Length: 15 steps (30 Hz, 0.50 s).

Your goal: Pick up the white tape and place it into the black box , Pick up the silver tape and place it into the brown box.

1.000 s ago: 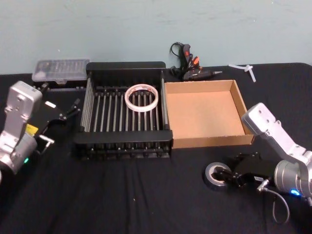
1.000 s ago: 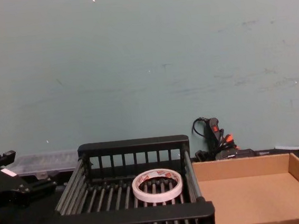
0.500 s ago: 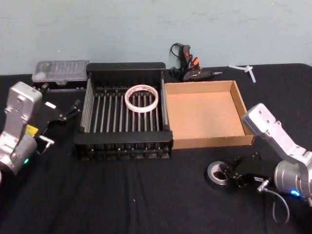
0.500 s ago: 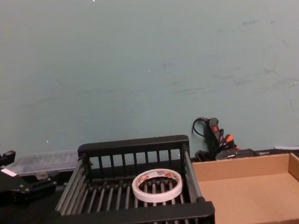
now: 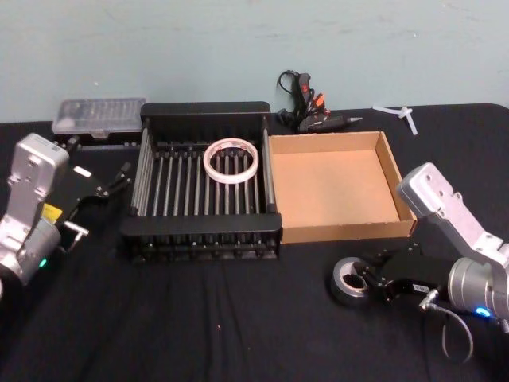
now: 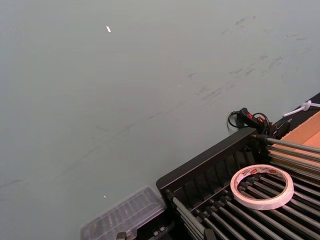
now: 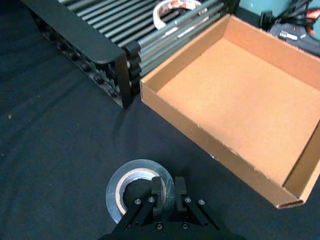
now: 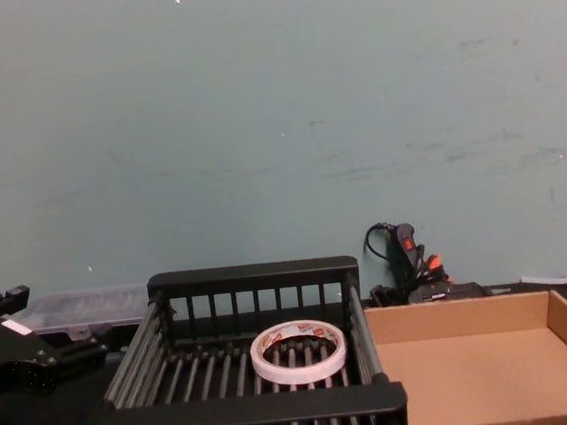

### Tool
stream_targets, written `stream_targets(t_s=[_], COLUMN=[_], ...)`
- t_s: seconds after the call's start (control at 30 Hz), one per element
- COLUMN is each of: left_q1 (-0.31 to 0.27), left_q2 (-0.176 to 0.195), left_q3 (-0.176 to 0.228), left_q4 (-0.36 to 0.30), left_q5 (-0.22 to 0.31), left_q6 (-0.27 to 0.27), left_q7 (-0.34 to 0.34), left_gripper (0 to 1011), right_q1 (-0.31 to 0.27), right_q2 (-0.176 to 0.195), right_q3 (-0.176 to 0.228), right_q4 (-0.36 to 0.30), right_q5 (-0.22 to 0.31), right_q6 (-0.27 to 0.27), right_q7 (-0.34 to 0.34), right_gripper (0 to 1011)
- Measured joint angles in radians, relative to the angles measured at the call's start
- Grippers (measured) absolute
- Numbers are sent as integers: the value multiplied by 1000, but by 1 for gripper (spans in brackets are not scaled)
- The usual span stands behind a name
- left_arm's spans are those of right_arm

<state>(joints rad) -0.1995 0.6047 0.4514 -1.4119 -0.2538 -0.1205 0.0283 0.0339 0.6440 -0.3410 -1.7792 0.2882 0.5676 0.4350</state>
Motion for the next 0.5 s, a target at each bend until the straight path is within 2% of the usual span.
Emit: stream_targets(t_s=[0.27,0.5], left_q1=[0,0], left_q2=[0,0], left_q3=[0,0], left_q4=[0,0], left_q5=[0,0], left_q6=[0,0], left_q7=[0,0], left_gripper=[1001,1001], right_q1=[3,31], right_q2=[3,-9], right_q3=[14,21], right_q4=[-25,-27], right_q5=[11,3], right_q6=[-41,-80], right_q7=[-4,-24], right_gripper=[158,158])
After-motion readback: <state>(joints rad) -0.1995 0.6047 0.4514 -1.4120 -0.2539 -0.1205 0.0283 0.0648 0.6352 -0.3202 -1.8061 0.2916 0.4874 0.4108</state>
